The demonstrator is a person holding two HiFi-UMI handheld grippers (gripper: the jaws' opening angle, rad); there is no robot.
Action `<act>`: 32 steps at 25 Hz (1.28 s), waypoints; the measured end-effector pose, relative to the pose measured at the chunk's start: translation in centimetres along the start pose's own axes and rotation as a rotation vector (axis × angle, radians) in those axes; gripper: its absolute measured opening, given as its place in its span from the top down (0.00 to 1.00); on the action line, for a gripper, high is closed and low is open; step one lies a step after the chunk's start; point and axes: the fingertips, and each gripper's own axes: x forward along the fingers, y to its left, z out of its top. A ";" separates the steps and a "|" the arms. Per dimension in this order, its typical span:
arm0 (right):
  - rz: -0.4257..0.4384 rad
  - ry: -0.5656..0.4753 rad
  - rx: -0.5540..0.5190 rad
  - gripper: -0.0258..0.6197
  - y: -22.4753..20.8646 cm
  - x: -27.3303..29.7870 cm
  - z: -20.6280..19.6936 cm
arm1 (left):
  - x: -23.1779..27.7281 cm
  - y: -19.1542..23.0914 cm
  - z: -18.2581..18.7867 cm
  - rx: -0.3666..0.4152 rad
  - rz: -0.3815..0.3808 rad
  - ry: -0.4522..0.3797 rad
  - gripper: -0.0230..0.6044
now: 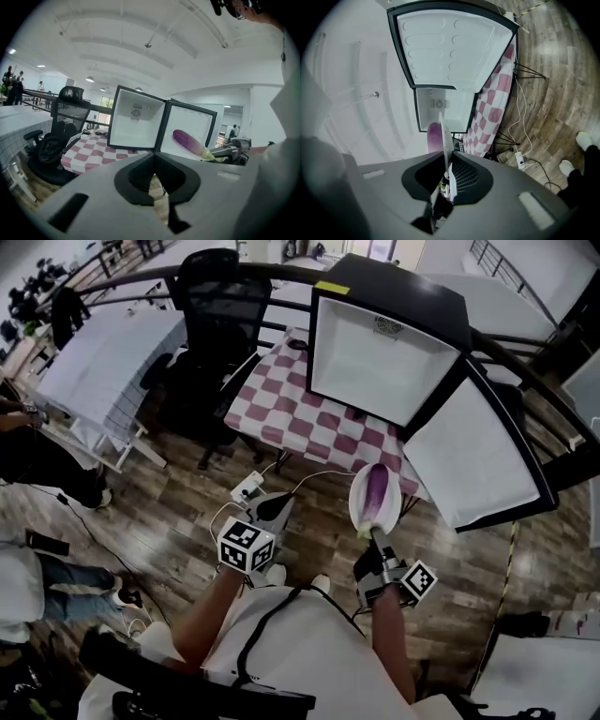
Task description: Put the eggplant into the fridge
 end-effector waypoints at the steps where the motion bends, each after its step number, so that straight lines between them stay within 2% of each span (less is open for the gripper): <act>1: 0.002 -0.005 0.003 0.88 0.0 0.0 0.1 | 0.2 0.0 0.1 0.002 -0.004 0.002 0.96; 6: -0.009 -0.010 -0.032 0.89 -0.1 0.1 0.7 | 0.8 0.2 0.2 0.013 -0.019 0.010 0.96; 13: -0.007 -0.020 -0.023 0.89 0.4 0.5 0.9 | 1.2 0.6 0.3 0.014 -0.024 0.016 0.96; 32: -0.015 -0.025 -0.038 0.89 0.6 2.3 -0.8 | 0.4 3.1 0.4 0.011 -0.037 0.013 0.96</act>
